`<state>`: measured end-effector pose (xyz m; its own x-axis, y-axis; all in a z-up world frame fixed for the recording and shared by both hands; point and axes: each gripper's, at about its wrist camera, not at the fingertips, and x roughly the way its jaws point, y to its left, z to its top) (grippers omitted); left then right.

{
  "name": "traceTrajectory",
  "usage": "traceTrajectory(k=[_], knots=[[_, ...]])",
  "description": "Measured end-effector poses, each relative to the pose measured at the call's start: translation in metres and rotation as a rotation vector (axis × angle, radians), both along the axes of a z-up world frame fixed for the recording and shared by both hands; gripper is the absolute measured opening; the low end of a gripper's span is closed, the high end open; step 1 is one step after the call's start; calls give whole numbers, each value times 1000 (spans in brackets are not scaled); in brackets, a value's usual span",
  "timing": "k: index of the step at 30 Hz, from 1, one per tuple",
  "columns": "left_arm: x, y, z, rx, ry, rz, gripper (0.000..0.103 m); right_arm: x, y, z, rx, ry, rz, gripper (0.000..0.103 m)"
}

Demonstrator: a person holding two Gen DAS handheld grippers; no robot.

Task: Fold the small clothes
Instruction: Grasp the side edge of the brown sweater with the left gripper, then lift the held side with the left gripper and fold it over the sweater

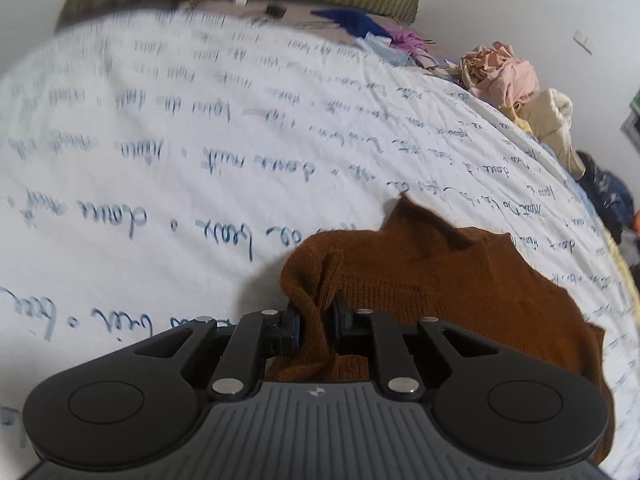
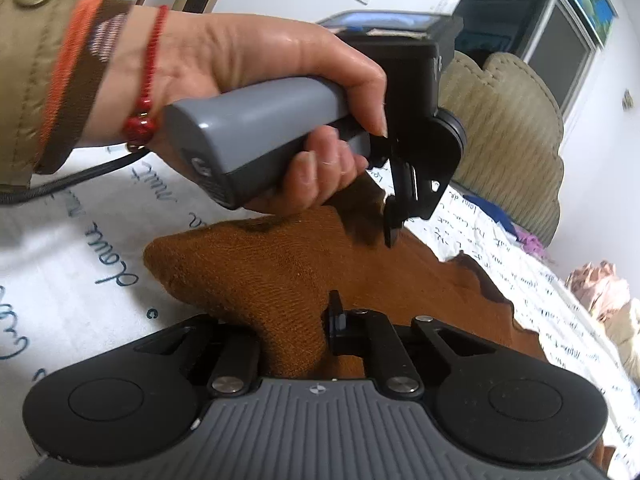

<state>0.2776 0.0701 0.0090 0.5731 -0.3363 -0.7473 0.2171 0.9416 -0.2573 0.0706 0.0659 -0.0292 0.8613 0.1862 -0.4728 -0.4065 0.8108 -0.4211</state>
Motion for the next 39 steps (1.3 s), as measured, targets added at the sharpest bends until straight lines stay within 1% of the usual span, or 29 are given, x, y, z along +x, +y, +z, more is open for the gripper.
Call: traceTrajectory(k=[4, 9, 13, 17, 24, 31, 39], knots=[[-12, -16, 24, 58, -44, -14, 14, -9, -16, 13, 42, -16, -4, 11], [-24, -38, 42, 130, -88, -24, 14, -20, -43, 33, 100, -49, -25, 11], [-30, -55, 52, 157, -116, -22, 14, -27, -68, 48, 155, -71, -55, 11], [-38, -74, 62, 186, -154, -30, 14, -35, -91, 55, 191, -88, -96, 11], [-46, -109, 73, 221, -190, -35, 14, -43, -129, 56, 250, -89, -154, 9], [-51, -152, 80, 251, -213, -73, 14, -50, -163, 54, 316, -78, -204, 8], [-51, -202, 73, 277, -208, -127, 14, -56, -200, 49, 366, -73, -258, 8]])
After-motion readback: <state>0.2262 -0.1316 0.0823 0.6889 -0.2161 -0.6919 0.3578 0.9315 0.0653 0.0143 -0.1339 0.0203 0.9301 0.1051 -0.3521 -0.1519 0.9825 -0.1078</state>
